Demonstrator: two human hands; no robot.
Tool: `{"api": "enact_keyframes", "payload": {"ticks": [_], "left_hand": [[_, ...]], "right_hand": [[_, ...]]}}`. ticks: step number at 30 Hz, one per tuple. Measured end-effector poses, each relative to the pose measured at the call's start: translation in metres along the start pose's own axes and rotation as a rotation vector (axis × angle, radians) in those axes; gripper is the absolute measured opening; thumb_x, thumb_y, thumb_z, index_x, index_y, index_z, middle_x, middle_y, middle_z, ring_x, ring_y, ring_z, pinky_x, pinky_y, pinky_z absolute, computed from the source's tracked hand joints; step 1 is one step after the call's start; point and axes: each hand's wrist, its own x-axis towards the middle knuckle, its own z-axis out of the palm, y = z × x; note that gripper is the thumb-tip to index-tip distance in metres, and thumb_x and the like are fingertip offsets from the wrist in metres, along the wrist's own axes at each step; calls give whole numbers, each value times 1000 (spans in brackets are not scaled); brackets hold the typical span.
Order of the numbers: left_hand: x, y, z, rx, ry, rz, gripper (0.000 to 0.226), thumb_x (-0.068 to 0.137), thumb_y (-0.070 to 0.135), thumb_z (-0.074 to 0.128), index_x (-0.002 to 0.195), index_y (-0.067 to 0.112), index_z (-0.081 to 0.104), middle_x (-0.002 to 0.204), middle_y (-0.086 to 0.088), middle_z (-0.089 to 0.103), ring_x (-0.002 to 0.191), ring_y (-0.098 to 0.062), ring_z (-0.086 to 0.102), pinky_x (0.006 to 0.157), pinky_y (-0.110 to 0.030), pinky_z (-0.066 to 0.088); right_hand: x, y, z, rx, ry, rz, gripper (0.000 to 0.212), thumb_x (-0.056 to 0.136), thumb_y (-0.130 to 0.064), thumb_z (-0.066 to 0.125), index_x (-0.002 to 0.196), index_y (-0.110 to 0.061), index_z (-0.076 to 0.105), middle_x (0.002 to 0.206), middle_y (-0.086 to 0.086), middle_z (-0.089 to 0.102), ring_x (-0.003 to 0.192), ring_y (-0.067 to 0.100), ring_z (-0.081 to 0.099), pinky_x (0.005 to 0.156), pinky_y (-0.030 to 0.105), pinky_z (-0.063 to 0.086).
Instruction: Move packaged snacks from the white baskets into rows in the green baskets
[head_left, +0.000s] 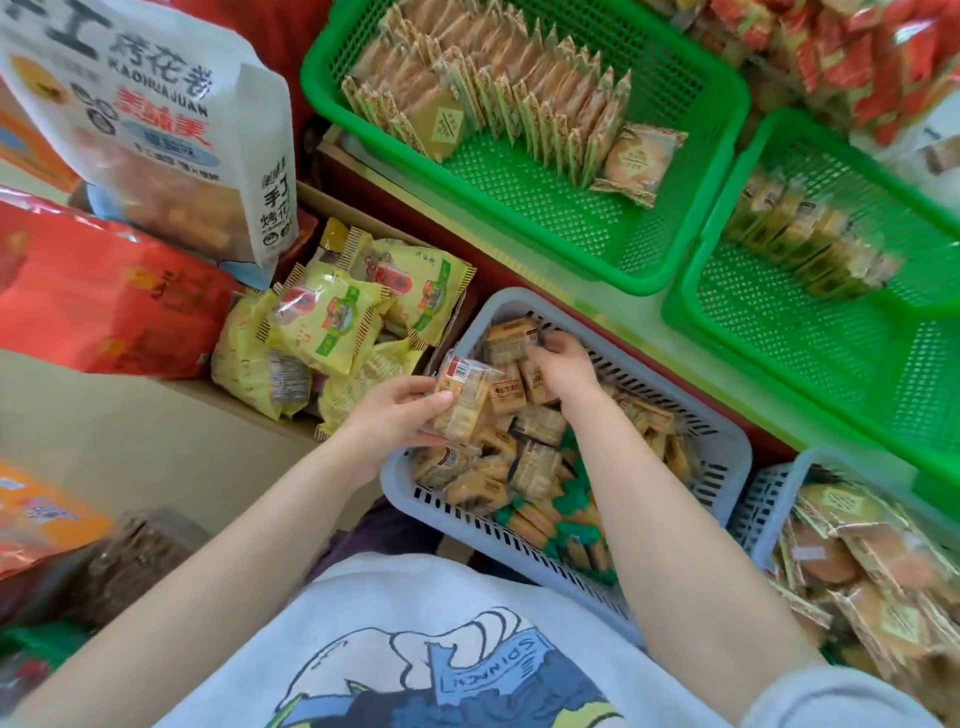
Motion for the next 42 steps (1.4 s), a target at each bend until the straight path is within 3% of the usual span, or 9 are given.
{"api": "enact_keyframes", "payload": {"ticks": [4, 10, 16, 21, 27, 31, 33, 37, 42], "left_hand": [[-5, -4, -7, -45, -84, -9, 50, 91, 13, 71, 139, 10, 54, 120, -11, 71, 106, -27, 71, 93, -45, 58], [-9, -5, -9, -193, -167, -4, 54, 90, -2, 66, 138, 15, 50, 130, -16, 64, 113, -30, 68, 92, -43, 58], [-15, 18, 8, -251, -169, 28, 44, 92, 12, 67, 133, 13, 51, 128, -13, 67, 113, -30, 68, 94, -47, 56], [-10, 49, 60, -274, -216, 32, 40, 97, 27, 59, 136, 24, 48, 132, -13, 62, 116, -34, 65, 90, -52, 57], [-14, 82, 172, -125, -326, 88, 54, 84, 44, 74, 126, 21, 50, 123, -13, 66, 101, -33, 67, 96, -60, 49], [-23, 101, 243, -89, -331, 146, 69, 83, 34, 77, 136, 4, 44, 113, -21, 68, 87, -28, 71, 70, -42, 59], [-27, 105, 274, -95, -342, 176, 77, 79, 31, 77, 138, -2, 41, 117, -25, 67, 90, -29, 71, 66, -41, 59], [-25, 105, 332, -125, -337, 176, 57, 89, 22, 70, 135, 5, 41, 108, -19, 64, 83, -26, 70, 80, -56, 58], [2, 99, 389, 153, -257, 324, 23, 94, 33, 57, 115, 22, 58, 105, 1, 63, 93, -13, 60, 77, -27, 45]], "right_hand": [[2, -14, 20, -12, -33, 10, 64, 94, -27, 70, 150, -17, 41, 134, -1, 55, 111, 21, 57, 87, 32, 45], [-5, -9, 12, -114, 10, 21, 76, 82, -51, 77, 146, -19, 50, 147, 4, 53, 131, 28, 52, 107, 41, 45], [-49, 4, -30, 198, -6, -21, 87, 70, -61, 81, 140, -21, 49, 138, 1, 58, 119, 25, 60, 104, 47, 49], [-101, 17, -83, 677, 32, -162, 13, 98, -27, 64, 105, -19, 56, 96, 0, 69, 79, 13, 68, 66, 30, 52], [-142, 30, -139, 483, 244, -382, 14, 93, -33, 70, 102, -28, 60, 98, -1, 71, 86, 9, 68, 76, 30, 56], [-160, 46, -181, 287, 526, -454, 18, 92, -36, 70, 101, -27, 57, 105, 1, 53, 88, 2, 52, 73, 6, 38], [-160, 60, -201, 359, 540, -389, 34, 93, -43, 67, 118, -26, 51, 113, 3, 51, 98, 10, 53, 76, 13, 41], [-152, 81, -232, 860, 240, -221, 56, 94, -50, 62, 136, -17, 48, 124, 11, 67, 107, 28, 69, 89, 41, 58], [-115, 96, -269, 1013, 224, -254, 40, 97, -32, 65, 129, -13, 53, 120, 14, 71, 97, 28, 72, 84, 44, 58]]}}
